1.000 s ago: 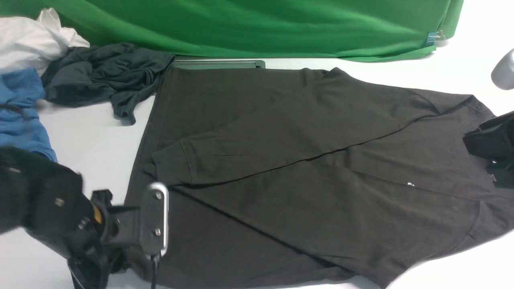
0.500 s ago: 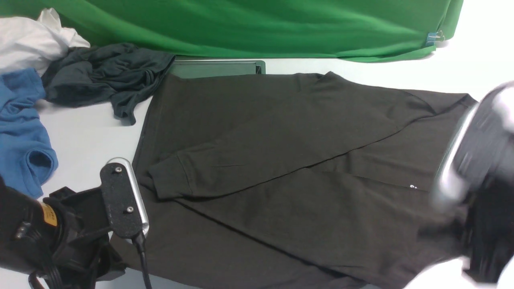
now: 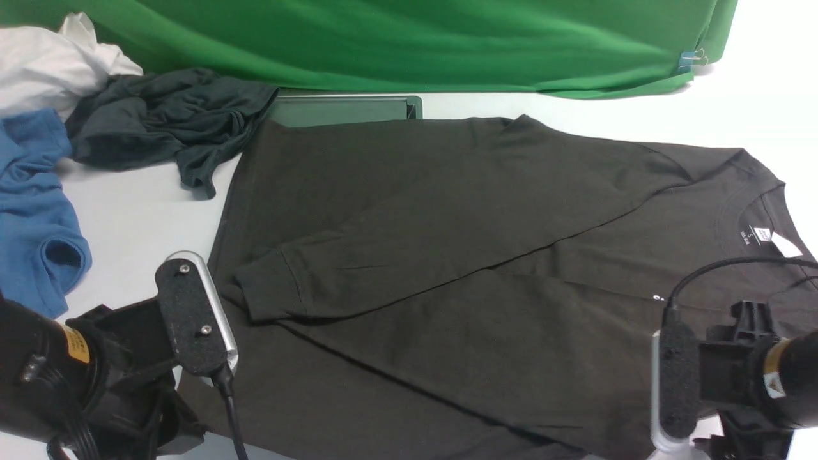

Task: Fold a long-sleeved shirt on a white desktop.
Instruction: 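Grasp the near edge of the shirt at its hem and shoulder corners, then fold the black garment in half by bringing its near edge over to the far edge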

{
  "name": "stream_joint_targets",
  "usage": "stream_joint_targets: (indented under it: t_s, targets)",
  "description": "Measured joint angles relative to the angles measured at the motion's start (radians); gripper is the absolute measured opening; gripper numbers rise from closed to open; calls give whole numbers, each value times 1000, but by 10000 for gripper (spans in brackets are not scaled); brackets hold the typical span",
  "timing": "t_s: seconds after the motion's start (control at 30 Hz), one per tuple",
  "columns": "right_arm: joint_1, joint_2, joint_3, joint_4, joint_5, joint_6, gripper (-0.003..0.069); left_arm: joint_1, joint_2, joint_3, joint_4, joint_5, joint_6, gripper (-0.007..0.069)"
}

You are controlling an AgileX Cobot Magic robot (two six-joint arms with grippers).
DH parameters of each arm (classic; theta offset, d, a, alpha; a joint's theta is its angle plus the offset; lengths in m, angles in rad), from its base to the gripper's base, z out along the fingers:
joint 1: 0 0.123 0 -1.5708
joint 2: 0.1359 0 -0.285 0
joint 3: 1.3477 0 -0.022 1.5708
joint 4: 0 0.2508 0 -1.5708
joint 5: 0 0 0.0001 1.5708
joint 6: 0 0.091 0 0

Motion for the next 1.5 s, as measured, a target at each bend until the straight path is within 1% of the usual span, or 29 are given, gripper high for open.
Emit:
stream_joint_targets:
  t_s: [0.07, 0.17, 0.23, 0.27, 0.3, 0.33, 0.37, 0.43, 0.47, 0.53, 0.63, 0.67, 0.77, 0.87, 0.97, 1.1, 1.13, 1.17, 1.23, 1.37, 1.4, 1.5]
  targets:
    - [-1, 14, -3, -6, -20, -9, 559, 0, 0, 0, 0, 0, -1, 40]
    - [-3, 43, -11, -28, -50, -28, 470, 0, 0, 0, 8, -8, -1, 40]
    - [-3, 51, -11, -31, -62, -41, 360, 0, 0, 0, 14, -12, -2, 40]
    - [-3, 52, -11, -31, -62, -42, 337, 0, 0, 0, 15, -12, -2, 40]
    - [-3, 53, -11, -31, -61, -42, 258, 0, 0, 0, 15, -12, -3, 40]
    - [-3, 53, -11, -31, -58, -42, 202, 0, 0, 0, 15, -11, -7, 40]
    - [-2, 54, -11, -31, -45, -42, 103, 0, 0, 0, 15, 0, -16, 40]
    - [-1, 38, -10, -31, -6, -39, 51, 0, -4, 0, 15, 22, -34, 40]
    - [-1, 38, -10, -29, -6, -38, 48, 0, -6, 0, 15, 24, -34, 40]
    - [0, -22, -6, -24, 95, -30, 34, 0, -34, 0, 5, 54, -53, 40]
    - [8, -110, -8, -20, 183, -3, 33, 0, -74, -9, -9, 61, -61, 40]
    - [10, -181, -16, -15, 240, 15, 33, 0, -107, -22, -12, 47, -100, 40]
    - [10, -253, -43, -13, 281, 25, 32, 0, -130, -36, -4, -25, -178, 40]
    - [10, -254, -86, -12, 282, 49, 32, 0, -108, -56, 14, -61, -218, 40]
    - [-11, -199, -138, -9, 243, 71, 32, 0, -54, -80, 27, -95, -252, 40]
    - [-83, -74, -227, -3, 133, 120, 32, 4, 51, -132, 51, -194, -326, 40]
    - [-122, -17, -280, 1, 97, 145, 32, 20, 111, -165, 56, -245, -352, 40]
    - [-140, 23, -316, 5, 82, 154, 31, 35, 143, -182, 59, -266, -365, 40]
    - [-175, 103, -390, 24, 78, 183, 32, 72, 227, -228, 61, -326, -371, 40]
    - [-199, 240, -524, 42, 88, 211, 32, 149, 398, -332, 63, -451, -375, 40]
    - [-200, 240, -524, 42, 88, 211, 32, 153, 407, -338, 63, -459, -373, 40]
    - [-200, 333, -638, 50, 101, 244, 32, 189, 549, -444, 68, -482, -336, 40]
